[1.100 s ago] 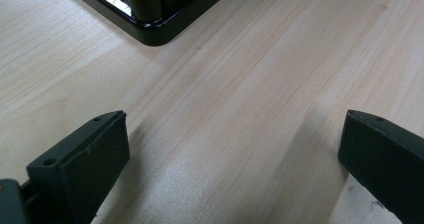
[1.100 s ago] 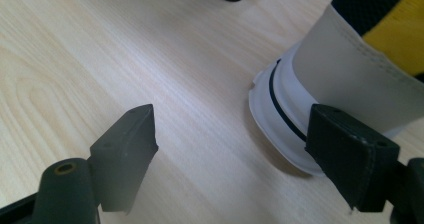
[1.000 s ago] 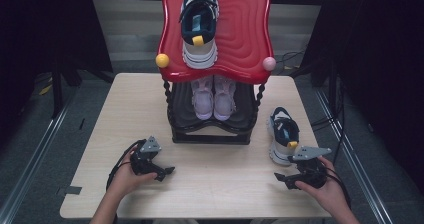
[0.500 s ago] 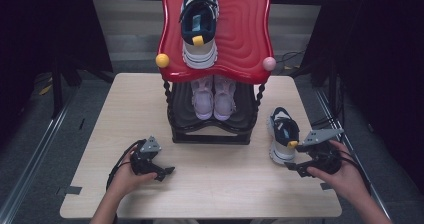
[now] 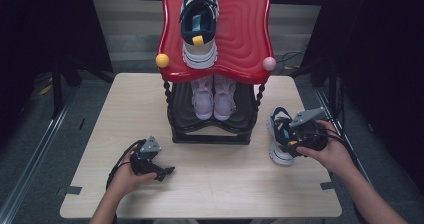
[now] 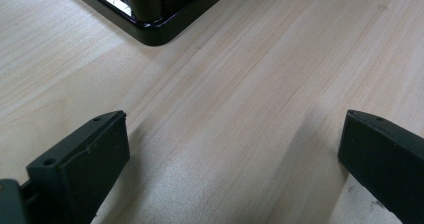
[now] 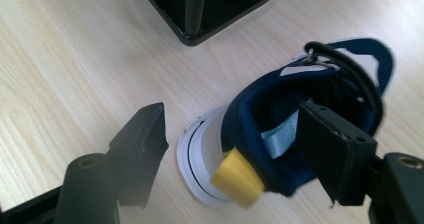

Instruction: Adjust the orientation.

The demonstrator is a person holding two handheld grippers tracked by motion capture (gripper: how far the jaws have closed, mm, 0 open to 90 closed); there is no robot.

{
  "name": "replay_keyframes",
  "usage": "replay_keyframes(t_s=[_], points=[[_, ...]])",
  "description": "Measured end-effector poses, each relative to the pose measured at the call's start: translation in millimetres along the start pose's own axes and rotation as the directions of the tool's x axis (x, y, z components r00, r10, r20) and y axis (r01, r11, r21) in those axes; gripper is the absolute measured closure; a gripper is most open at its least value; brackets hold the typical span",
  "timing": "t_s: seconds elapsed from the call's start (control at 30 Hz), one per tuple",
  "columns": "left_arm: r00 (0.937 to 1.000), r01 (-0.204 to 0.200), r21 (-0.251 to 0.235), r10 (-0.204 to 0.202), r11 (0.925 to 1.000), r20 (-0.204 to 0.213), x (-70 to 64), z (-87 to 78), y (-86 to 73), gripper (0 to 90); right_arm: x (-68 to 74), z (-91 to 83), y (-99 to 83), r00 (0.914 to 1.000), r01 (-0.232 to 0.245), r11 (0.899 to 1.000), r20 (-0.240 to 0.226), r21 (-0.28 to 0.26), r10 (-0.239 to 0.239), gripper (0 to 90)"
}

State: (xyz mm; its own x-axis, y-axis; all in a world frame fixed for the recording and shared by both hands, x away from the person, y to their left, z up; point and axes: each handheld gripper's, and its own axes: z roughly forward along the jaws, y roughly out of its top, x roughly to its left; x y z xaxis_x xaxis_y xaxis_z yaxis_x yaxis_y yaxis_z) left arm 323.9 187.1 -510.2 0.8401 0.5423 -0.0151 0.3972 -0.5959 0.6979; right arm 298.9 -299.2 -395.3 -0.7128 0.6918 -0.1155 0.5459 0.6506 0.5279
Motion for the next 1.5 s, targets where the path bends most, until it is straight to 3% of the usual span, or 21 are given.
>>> replay_keyframes(t_s=[0.13, 0.3, 0.43, 0.67, 0.83, 1.0, 1.13, 1.27, 1.33, 1.5], points=[[1.0, 0.001, 0.0, -0.001, 1.0, 0.0, 0.0, 0.0, 0.0, 0.0, 0.3, 12.9, 0.9, 0.9998, 0.019, 0.999, 0.003, 0.03, -0.019, 30.8], [1.0, 0.001, 0.0, -0.001, 1.0, 0.0, 0.0, 0.0, 0.0, 0.0, 4.9, 23.9, -0.2, 0.9992, 0.032, 0.998, -0.027, 0.062, -0.031, 39.0], [1.0, 0.001, 0.0, -0.001, 1.0, 0.001, -0.1, 0.0, 0.0, 0.0, 11.9, 24.7, 1.9, 0.9982, 0.052, 0.996, -0.032, 0.066, -0.05, 40.4], [1.0, 0.001, -0.002, -0.001, 1.0, -0.001, -0.2, 0.0, -0.2, 0.0, 19.3, 19.4, 7.7, 0.9967, 0.046, 0.996, -0.071, 0.08, -0.04, 49.7], [1.0, 0.006, -0.001, -0.006, 1.0, 0.002, -0.6, 0.0, -0.4, 0.0, 19.3, 19.2, 14.1, 0.9958, 0.062, 0.988, -0.075, 0.139, -0.052, 54.0], [1.0, 0.007, -0.001, -0.007, 1.0, 0.003, -0.6, 0.0, -0.4, 0.0, 11.4, 19.6, 19.6, 0.9934, 0.017, 0.985, -0.115, 0.172, 0.003, 60.6], [1.0, 0.007, -0.001, -0.007, 1.0, 0.003, -0.6, 0.0, -0.4, 0.0, 6.5, 20.4, 23.0, 0.9871, 0.006, 0.977, -0.158, 0.215, 0.028, 62.2], [1.0, 0.007, -0.001, -0.007, 1.0, 0.003, -0.5, -0.1, -0.4, 0.0, 4.3, 21.8, 26.4, 0.9854, 0.01, 0.969, -0.167, 0.246, 0.032, 62.3], [1.0, 0.007, -0.001, -0.007, 1.0, 0.003, -0.5, -0.1, -0.4, 0.0, 4.0, 22.7, 27.6, 0.9844, -0.001, 0.962, -0.169, 0.271, 0.049, 61.8], [1.0, 0.007, -0.001, -0.007, 1.0, 0.003, -0.5, -0.1, -0.4, 0.0, 1.7, 31.2, 28.6, 0.9832, 0.039, 0.94, -0.181, 0.338, 0.024, 62.8]])
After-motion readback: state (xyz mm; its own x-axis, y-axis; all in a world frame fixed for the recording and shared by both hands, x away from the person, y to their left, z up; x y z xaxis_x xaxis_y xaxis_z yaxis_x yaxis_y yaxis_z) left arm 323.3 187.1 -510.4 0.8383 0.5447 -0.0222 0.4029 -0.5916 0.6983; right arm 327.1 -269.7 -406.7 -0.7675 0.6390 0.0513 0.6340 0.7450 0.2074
